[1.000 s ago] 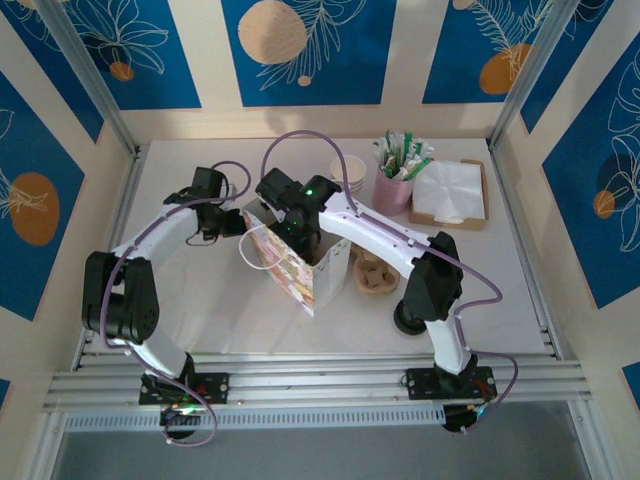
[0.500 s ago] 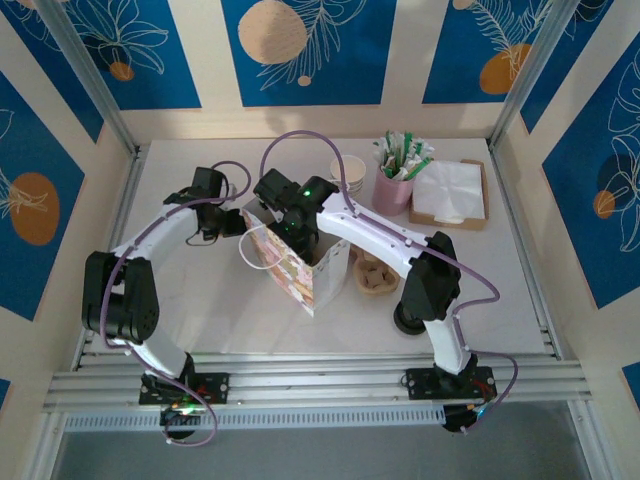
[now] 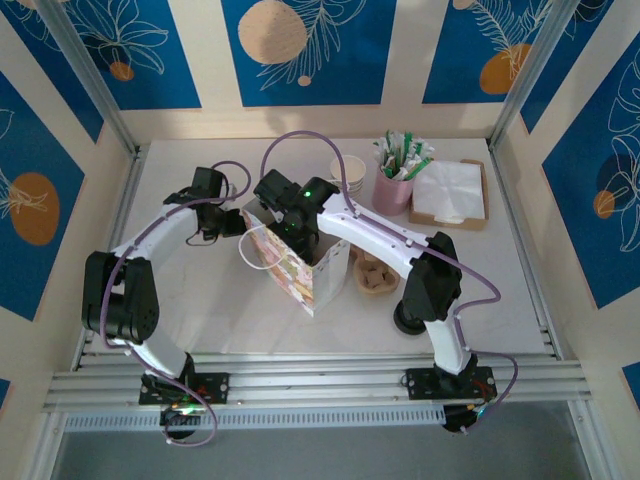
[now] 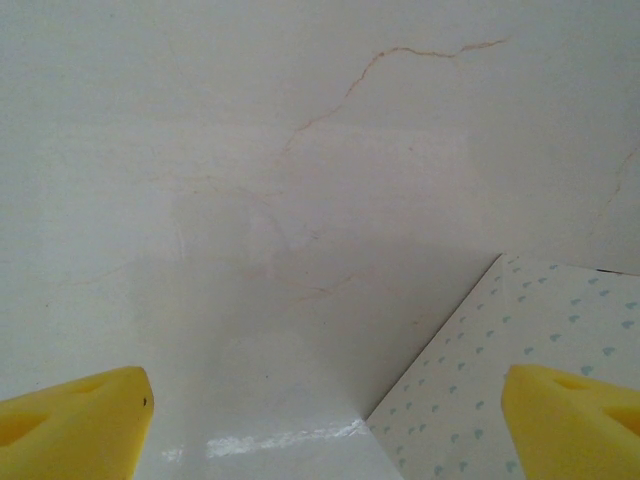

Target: Pack the takeout coffee

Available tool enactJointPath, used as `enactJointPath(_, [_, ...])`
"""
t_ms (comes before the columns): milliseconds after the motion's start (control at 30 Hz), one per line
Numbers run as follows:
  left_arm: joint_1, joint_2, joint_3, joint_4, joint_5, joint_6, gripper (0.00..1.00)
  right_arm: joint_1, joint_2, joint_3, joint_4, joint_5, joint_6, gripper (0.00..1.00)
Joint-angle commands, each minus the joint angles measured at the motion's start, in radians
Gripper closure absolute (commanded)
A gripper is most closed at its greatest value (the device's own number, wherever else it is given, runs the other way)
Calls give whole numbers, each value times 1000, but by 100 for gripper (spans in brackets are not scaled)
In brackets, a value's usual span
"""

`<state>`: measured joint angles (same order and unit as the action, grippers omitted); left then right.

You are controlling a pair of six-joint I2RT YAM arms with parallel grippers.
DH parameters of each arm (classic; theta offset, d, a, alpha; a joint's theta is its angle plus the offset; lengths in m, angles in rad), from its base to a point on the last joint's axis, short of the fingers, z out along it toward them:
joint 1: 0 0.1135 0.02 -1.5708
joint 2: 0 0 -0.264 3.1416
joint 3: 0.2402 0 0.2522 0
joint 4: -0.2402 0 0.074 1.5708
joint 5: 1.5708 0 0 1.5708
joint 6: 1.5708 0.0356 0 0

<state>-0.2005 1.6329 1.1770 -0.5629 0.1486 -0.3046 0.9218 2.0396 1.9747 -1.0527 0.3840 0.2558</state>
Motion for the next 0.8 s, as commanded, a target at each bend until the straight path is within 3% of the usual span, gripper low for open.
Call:
enactJointPath(0, [-2,2,13,-19,11,12,10,18,105,-74,-131,-123,52,47])
enactJointPath(367, [-2,5,16,-26,11,11,10,16,88,-70,-121,-108,56,47])
enactJointPath(767, [0,8,-4,11,-105,-123,15,16,70,-86,-103,-90,63,47])
